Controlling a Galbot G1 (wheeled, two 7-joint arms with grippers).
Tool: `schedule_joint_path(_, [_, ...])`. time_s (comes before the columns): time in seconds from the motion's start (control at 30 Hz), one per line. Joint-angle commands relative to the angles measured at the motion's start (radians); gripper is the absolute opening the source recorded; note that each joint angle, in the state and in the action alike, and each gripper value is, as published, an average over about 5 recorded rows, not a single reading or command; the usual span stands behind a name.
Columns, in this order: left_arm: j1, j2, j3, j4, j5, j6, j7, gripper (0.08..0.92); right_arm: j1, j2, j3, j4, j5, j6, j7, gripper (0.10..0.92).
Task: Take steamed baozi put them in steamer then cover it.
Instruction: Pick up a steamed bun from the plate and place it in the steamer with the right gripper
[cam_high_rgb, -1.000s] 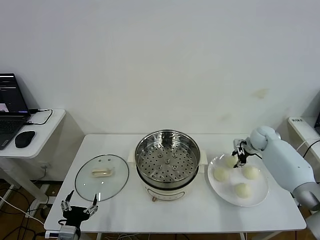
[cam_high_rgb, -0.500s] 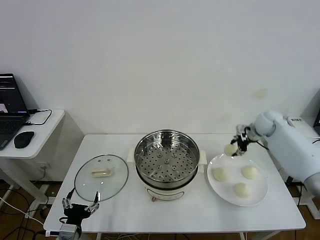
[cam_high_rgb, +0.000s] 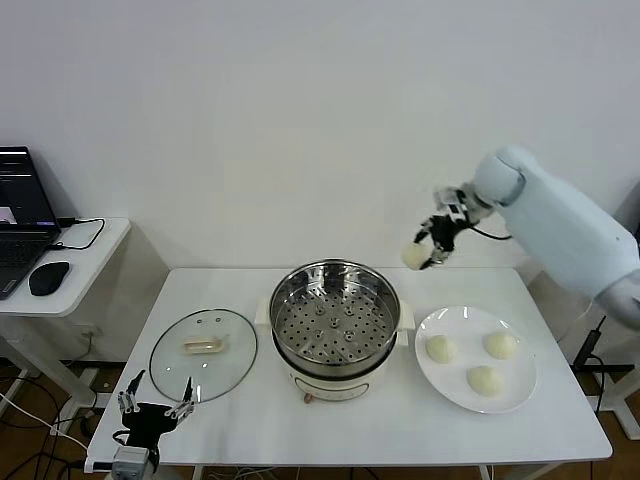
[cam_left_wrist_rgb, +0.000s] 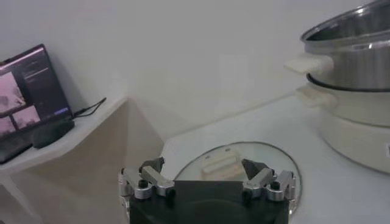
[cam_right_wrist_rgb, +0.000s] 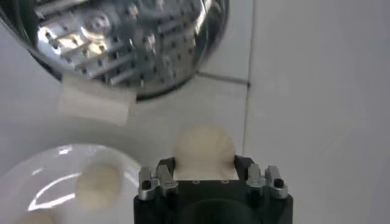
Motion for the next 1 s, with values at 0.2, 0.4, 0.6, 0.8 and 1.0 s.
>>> schedule_joint_path(0.2, [0.005,-0.009,-0.003,0.006,0.004,-0.001,-0.005,0.823,0.085,0.188,-0.173,-0.003,0.08,0.427,0.046,0.611])
schedule_joint_path(0.4, [0.009,-0.016,-0.003,0.007,0.01,-0.001,-0.007,0.823,0.074,0.219,-0.205,0.013,-0.014,0.556,0.097,0.611])
schedule_joint_path(0.6, [0.013,-0.02,-0.003,0.009,0.015,-0.002,-0.009,0.823,0.065,0.252,-0.199,0.018,-0.207,0.641,0.176,0.611])
schedule_joint_path(0.8, [0.013,-0.021,-0.004,0.009,0.018,-0.001,-0.004,0.823,0.042,0.269,-0.206,0.0,-0.309,0.673,0.199,0.611])
schedule_joint_path(1.0, [0.008,-0.022,-0.003,0.016,0.016,-0.001,0.0,0.823,0.026,0.272,-0.227,-0.011,-0.319,0.672,0.196,0.611])
